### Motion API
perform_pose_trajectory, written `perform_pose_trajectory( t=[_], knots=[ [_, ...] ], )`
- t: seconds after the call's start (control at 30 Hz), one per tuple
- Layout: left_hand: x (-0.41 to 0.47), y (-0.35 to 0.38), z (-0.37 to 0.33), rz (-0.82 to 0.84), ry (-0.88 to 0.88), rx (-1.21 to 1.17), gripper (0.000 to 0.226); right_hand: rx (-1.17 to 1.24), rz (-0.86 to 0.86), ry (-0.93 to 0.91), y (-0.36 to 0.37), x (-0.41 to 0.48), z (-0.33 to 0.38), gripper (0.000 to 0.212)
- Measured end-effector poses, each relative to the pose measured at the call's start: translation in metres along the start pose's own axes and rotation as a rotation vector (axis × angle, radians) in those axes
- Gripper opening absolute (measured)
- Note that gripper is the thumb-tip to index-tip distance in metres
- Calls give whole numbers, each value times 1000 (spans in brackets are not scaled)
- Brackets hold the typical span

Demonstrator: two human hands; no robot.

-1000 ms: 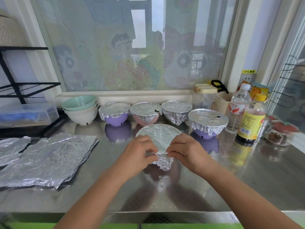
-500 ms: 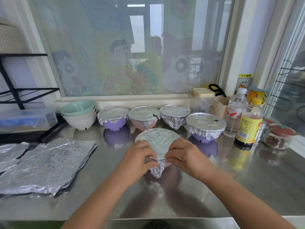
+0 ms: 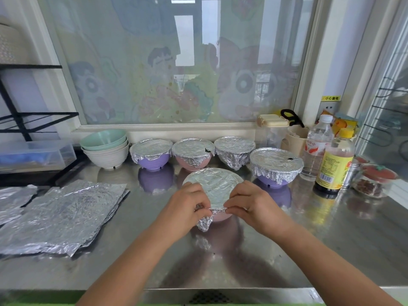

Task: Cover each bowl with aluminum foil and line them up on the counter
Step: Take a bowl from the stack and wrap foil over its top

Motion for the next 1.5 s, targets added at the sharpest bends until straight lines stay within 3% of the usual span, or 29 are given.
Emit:
perform_pose_trajectory(
  t=[0.5,0.7,0.9,1.17,1.33,1.5],
  knots=[
    [2,-3,5,23,21,6,13,26,-2,4,-7,-3,-9,29],
    [-1,1,-9,-32,-3,-28,31,-30,-45,-27,3,1,3,17],
    [4,11,-12,-7,48,15,17,-23,-21,-29,6,1,7,20],
    [4,5,-2,5,46,12,20,-34,-15,7,-6,-4,-7,20],
    [5,6,-10,-31,19,4,33,-37,-24,14,-4,-3,-2,20],
    [7,22,-25,-49,36,43,21,-14,-17,27,-1,-4,-1,18]
  ],
)
Point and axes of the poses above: each hand's wrist, its own x-axis towards the middle knuckle, its own y-axis out of the palm, z = x × y, the point moved 8 cm from there along x, towards the middle knuckle, and after that the axes turned 12 degrees about -z, right-handed, at the moved point
